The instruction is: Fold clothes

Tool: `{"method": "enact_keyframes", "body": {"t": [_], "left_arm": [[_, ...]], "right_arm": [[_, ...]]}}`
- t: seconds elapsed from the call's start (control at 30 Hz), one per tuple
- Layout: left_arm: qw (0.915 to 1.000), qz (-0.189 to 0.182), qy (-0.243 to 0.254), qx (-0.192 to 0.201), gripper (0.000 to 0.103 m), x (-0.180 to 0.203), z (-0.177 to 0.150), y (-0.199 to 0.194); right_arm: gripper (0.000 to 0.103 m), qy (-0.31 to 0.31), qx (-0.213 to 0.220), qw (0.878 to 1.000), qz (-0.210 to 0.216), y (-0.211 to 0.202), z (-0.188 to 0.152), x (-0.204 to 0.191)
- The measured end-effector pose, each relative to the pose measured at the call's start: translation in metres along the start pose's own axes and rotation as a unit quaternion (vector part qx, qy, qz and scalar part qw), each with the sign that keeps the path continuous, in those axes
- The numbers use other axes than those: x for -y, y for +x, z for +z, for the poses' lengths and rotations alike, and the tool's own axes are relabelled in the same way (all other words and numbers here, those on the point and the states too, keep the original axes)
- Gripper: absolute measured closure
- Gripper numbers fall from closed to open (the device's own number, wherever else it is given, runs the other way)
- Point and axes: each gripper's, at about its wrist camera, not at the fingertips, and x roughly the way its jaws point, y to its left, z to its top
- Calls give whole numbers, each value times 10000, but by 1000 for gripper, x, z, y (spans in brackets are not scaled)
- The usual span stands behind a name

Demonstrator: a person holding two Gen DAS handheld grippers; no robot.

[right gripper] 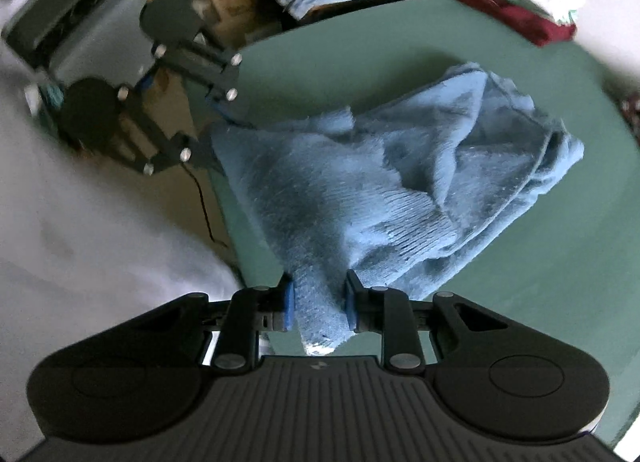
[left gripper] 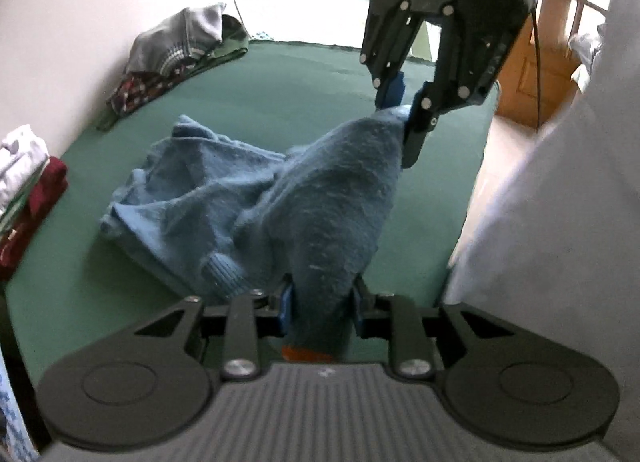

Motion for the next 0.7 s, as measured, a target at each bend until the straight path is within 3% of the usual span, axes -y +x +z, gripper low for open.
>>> {"method": "enact_keyframes", "body": {"t": [0.13, 0.27, 0.7], "left_arm": [[9985, -391, -351, -135, 64, -42, 20, 8], [9963, -460, -719, -55, 48, -79, 30, 14], [9877, -545, -1303, 667, 48, -119, 22, 27]], "right_arm": [[77, 682, 163, 9972, 264, 0, 22, 41], [76, 1372, 468, 9887, 378, 1, 26, 70], [76, 2661, 1422, 9532, 168, -2, 0, 96]]}}
